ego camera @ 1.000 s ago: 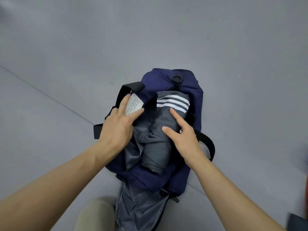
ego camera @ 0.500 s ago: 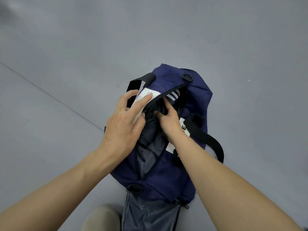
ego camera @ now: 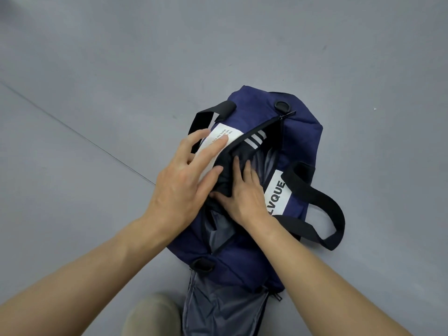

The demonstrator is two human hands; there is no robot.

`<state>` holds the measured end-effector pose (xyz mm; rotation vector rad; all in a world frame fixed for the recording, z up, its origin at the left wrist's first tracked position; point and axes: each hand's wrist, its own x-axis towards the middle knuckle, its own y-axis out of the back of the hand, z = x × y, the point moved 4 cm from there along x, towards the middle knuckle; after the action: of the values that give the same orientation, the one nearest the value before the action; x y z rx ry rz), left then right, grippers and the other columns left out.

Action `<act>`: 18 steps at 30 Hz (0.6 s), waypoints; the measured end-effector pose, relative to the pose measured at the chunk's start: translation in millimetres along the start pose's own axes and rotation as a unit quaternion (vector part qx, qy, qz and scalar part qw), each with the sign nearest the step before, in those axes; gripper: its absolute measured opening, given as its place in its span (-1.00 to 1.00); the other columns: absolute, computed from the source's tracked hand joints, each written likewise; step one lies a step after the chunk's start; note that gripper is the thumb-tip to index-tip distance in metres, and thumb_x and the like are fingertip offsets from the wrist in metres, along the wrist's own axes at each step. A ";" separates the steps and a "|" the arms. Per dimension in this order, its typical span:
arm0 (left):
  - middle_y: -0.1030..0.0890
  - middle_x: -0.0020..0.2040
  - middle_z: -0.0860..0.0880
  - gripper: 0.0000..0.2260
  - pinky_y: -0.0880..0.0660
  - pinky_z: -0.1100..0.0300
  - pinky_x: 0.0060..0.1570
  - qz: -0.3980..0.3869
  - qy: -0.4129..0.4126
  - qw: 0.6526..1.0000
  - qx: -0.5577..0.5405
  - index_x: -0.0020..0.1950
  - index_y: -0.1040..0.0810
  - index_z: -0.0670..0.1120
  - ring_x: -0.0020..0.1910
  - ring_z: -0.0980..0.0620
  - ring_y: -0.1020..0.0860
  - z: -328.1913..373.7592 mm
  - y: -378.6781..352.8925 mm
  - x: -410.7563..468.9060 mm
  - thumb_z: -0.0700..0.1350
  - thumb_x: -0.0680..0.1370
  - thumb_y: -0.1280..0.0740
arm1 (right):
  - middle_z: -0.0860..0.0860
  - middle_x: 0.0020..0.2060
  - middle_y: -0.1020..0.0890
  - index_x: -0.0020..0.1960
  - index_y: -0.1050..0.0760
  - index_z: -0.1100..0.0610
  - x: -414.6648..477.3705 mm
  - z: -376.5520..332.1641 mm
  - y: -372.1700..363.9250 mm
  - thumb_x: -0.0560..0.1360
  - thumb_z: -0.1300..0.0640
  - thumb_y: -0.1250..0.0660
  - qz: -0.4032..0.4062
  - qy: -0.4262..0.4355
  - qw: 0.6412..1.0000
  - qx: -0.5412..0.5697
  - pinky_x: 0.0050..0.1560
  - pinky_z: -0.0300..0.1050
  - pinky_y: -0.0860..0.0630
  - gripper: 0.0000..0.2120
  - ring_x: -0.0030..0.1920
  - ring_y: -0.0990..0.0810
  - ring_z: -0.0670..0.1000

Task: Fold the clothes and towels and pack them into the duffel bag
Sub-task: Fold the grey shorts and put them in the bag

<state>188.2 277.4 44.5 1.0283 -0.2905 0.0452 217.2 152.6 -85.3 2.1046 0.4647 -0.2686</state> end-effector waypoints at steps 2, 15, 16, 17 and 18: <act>-0.41 0.43 -0.02 -0.58 -0.33 0.31 -0.20 0.003 -0.024 1.000 0.008 0.47 -0.46 0.02 -0.15 0.16 -0.41 2.6 -0.4 -0.6 -0.12 0.61 -0.34 | 0.13 0.62 0.08 0.63 0.23 0.01 11.8 -2.5 1.5 0.48 -0.35 -0.28 0.003 0.007 1.000 -0.012 0.55 0.10 -0.06 0.00 0.60 0.09 0.15; -0.29 0.52 0.03 -0.52 -0.59 -0.07 -0.12 -0.053 0.001 0.997 0.061 0.54 -0.31 0.15 0.10 -0.07 -0.53 -14.4 -12.8 -4.9 0.02 0.63 -0.31 | 0.11 0.61 0.18 0.61 0.29 -0.10 8.1 11.4 -8.8 0.36 -0.58 -0.14 0.009 0.034 0.997 -0.071 0.59 0.09 0.11 0.08 0.59 0.28 0.15; -0.27 0.53 0.02 -0.50 -0.59 -0.05 -0.09 -0.055 0.000 0.997 0.061 0.56 -0.30 0.14 0.12 -0.07 -0.53 -14.5 -13.4 -5.6 0.02 0.62 -0.31 | 0.10 0.62 0.17 0.61 0.29 -0.09 9.9 12.0 -9.7 0.36 -0.58 -0.14 0.006 0.030 0.997 -0.076 0.59 0.09 0.14 0.08 0.59 0.30 0.14; -0.25 0.54 0.01 -0.48 -0.59 -0.04 -0.07 -0.057 0.000 0.996 0.062 0.57 -0.27 0.14 0.15 -0.07 -0.52 -14.5 -13.7 -6.2 0.03 0.62 -0.31 | 0.10 0.62 0.17 0.61 0.29 -0.09 13.1 10.8 -10.7 0.37 -0.57 -0.14 0.004 0.026 0.996 -0.082 0.59 0.09 0.16 0.07 0.59 0.31 0.14; -0.23 0.55 0.01 -0.46 -0.59 -0.04 -0.06 -0.059 0.001 0.996 0.062 0.59 -0.23 0.14 0.17 -0.07 -0.51 -14.1 -14.3 -7.1 0.04 0.62 -0.30 | 0.09 0.62 0.16 0.61 0.29 -0.08 16.3 9.0 -11.6 0.39 -0.54 -0.15 0.001 0.021 0.996 -0.090 0.58 0.10 0.18 0.05 0.58 0.31 0.15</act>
<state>186.9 282.6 23.8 1.1674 -0.2268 -0.0428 226.9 154.3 -104.9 1.9380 0.4935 -0.1756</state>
